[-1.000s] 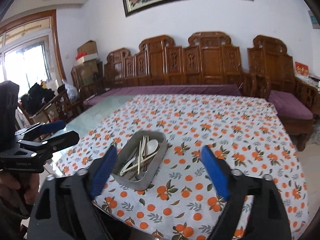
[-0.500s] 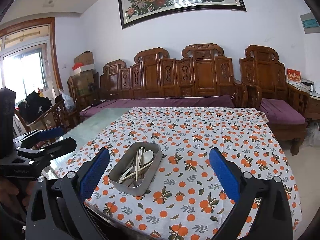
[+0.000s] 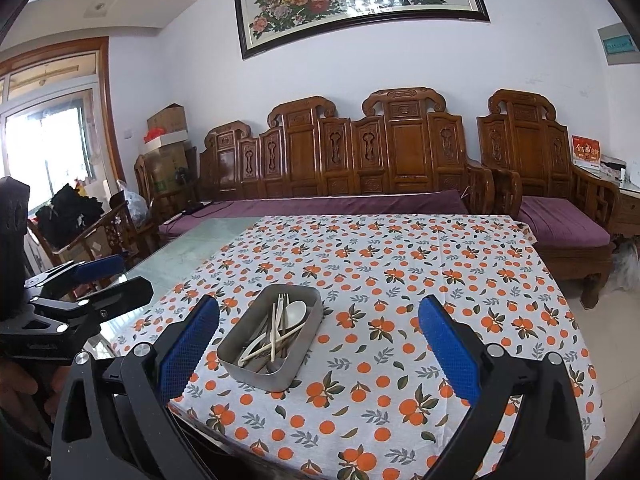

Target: Organize utensils

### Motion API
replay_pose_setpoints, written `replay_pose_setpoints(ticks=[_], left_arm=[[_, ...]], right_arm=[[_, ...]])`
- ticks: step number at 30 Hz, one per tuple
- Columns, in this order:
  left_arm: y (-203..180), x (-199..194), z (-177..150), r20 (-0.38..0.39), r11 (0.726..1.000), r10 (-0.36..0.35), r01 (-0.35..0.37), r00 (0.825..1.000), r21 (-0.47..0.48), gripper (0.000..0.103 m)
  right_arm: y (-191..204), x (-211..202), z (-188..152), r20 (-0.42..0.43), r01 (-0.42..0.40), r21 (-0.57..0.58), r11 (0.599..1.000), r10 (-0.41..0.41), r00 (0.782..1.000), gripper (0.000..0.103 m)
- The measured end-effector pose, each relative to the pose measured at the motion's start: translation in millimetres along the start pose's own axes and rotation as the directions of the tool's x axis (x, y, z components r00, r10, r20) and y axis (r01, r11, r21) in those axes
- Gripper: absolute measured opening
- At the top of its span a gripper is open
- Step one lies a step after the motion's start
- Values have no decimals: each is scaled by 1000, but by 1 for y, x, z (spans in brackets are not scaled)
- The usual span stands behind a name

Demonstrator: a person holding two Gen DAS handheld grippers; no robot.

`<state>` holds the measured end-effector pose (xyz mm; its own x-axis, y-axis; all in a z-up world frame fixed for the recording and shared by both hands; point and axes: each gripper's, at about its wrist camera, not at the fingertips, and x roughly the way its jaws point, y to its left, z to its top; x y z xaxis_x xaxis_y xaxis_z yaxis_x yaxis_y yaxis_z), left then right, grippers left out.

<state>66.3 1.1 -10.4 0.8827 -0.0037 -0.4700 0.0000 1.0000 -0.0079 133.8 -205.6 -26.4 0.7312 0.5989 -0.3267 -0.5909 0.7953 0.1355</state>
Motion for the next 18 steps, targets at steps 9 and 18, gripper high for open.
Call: replay_pose_setpoints(ticks=[9,18], left_arm=[[1,0,-1,0,1000,-2,2,1000,-12,95],[1,0,0,0,1000,-1,1,1000,-13,95]], right_arm=[[4,-1,-1,6,4,-3,1000,-4,1000,100],[4,-1,-1,9,1,-2,1000,-1,1000,100]])
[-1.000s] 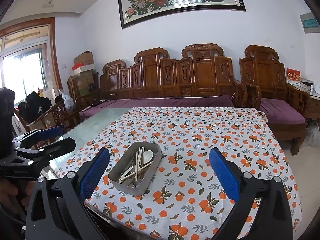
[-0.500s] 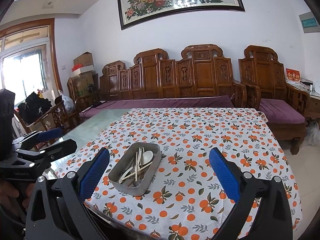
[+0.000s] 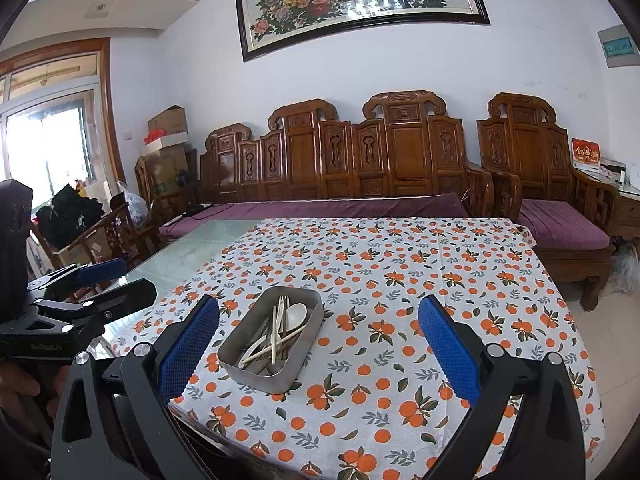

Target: Organize utensils

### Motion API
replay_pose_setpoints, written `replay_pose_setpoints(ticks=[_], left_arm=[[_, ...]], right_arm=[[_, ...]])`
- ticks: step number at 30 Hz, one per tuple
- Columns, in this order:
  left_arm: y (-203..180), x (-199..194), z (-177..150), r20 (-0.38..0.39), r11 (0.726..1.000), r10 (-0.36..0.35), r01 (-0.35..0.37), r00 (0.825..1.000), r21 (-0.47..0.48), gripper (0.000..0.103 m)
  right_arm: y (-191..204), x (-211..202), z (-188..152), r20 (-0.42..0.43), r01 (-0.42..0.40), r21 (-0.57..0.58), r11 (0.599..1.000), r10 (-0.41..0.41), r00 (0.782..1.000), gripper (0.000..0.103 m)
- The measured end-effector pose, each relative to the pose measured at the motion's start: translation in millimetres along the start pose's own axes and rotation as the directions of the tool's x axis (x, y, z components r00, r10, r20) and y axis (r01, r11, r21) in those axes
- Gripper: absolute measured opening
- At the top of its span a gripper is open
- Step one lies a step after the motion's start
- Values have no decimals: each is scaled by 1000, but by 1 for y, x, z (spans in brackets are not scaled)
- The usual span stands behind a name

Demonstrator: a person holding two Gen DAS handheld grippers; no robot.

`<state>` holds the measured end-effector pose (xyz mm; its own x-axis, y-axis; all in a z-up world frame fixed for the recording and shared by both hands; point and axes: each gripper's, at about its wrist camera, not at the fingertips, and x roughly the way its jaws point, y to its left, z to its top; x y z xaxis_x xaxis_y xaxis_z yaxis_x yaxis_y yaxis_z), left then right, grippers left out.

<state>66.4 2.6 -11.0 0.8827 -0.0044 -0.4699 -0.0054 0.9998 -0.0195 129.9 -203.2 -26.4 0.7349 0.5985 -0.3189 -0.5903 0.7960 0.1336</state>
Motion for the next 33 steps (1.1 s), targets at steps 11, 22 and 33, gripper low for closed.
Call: replay_pose_setpoints(ticks=[11,22,33], left_arm=[[0,0,0,1,1000,0,0,1000,0,95],[-1,0,0,2,1000,0,0,1000,0,95],[-4,0,1,4,1000,-5,5,1000,-4,95]], right_arm=[[0,0,-1,-1,-1,1,1000,1,1000,100],[-1,0,0,0,0,1,1000,0,1000,100],[-1,0,-1,1,0,2,1000,0,1000,100]])
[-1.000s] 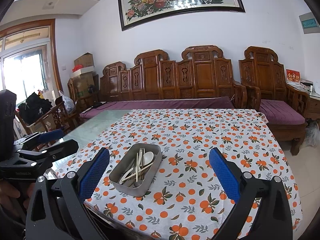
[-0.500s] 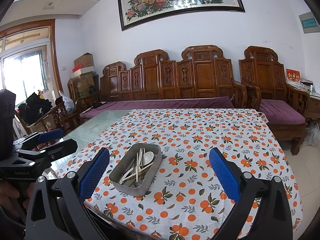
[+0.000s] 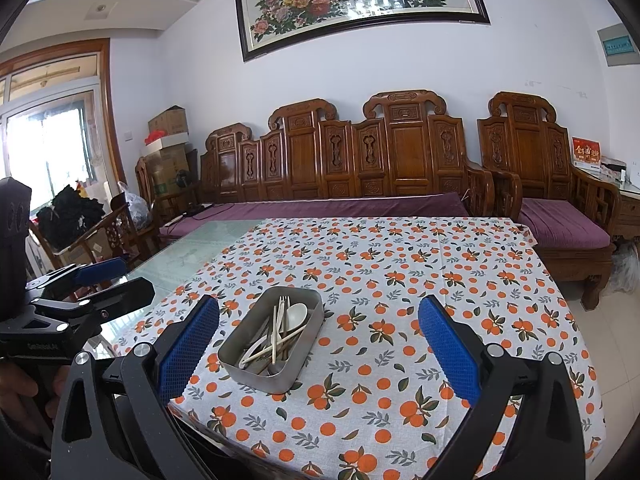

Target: Organize utensils

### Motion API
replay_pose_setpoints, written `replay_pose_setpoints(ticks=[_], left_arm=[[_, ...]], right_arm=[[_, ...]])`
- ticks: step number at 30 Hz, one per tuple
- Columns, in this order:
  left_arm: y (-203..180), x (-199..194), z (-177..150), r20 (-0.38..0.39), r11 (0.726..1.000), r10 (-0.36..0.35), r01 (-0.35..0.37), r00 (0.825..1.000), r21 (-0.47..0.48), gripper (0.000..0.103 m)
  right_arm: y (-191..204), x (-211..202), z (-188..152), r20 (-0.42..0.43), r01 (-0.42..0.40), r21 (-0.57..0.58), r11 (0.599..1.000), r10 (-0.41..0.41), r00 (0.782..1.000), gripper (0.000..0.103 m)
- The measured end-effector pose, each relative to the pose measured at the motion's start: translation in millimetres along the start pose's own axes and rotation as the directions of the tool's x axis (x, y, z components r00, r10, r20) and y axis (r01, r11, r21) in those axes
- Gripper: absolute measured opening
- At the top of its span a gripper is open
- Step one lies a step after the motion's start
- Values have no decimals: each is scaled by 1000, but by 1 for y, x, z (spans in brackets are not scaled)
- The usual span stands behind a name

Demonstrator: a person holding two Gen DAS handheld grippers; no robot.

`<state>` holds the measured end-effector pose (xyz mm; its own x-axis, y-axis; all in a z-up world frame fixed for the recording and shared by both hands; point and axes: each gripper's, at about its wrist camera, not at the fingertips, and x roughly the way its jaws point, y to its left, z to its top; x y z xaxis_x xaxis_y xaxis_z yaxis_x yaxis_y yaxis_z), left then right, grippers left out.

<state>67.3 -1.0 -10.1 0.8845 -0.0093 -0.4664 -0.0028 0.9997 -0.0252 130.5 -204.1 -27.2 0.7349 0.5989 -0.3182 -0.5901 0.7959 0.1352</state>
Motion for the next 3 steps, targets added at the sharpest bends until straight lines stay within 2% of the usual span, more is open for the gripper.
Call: replay_pose_setpoints(ticks=[3], left_arm=[[-2,0,1,2,1000,-1,1,1000,0,95]], right_arm=[[0,0,0,0,0,1,1000,0,1000,100]])
